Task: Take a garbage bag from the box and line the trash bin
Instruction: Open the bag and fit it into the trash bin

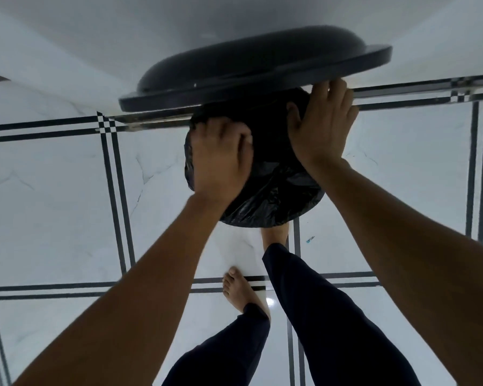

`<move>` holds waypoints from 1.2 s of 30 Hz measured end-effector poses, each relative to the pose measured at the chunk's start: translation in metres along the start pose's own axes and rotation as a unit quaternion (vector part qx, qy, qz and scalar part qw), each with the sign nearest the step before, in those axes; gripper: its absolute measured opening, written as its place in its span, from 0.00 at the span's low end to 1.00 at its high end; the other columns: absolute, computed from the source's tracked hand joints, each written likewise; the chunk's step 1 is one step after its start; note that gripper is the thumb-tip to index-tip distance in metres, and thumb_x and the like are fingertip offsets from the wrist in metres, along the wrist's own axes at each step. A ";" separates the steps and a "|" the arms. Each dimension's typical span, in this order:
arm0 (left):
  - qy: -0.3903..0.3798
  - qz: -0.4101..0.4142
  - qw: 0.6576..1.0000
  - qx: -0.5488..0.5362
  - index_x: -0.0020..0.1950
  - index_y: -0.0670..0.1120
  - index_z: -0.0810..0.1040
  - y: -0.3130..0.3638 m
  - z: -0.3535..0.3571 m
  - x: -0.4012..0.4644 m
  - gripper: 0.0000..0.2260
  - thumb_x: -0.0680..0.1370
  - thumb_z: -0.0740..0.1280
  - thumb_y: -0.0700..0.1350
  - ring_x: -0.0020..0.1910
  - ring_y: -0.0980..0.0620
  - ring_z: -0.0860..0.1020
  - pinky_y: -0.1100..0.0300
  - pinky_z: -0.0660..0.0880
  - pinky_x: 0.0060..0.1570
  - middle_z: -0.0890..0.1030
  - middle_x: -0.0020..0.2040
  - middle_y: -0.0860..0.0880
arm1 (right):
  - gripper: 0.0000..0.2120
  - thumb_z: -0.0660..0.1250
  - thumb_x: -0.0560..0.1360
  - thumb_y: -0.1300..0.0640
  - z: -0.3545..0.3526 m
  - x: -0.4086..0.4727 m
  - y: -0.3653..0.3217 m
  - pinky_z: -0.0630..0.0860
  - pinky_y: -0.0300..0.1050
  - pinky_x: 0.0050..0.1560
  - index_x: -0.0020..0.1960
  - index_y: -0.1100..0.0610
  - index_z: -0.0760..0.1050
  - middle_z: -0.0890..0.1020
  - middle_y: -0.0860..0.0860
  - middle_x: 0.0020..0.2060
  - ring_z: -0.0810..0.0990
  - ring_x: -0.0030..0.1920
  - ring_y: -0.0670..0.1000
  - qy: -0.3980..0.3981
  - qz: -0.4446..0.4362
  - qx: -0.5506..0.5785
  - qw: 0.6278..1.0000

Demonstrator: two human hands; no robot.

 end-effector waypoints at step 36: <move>-0.526 -0.027 0.812 0.251 0.83 0.49 0.48 -0.016 0.119 -0.064 0.34 0.81 0.52 0.63 0.80 0.38 0.48 0.38 0.47 0.77 0.51 0.82 0.41 | 0.32 0.56 0.84 0.43 0.041 -0.015 0.010 0.50 0.71 0.78 0.84 0.51 0.51 0.55 0.58 0.82 0.52 0.82 0.64 -0.071 -0.242 -0.180 0.951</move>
Point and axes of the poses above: each hand's wrist, its own x-axis towards the middle knuckle, its own z-axis out of the palm, y = z × x, the point moved 4 cm from there along x, towards the middle knuckle
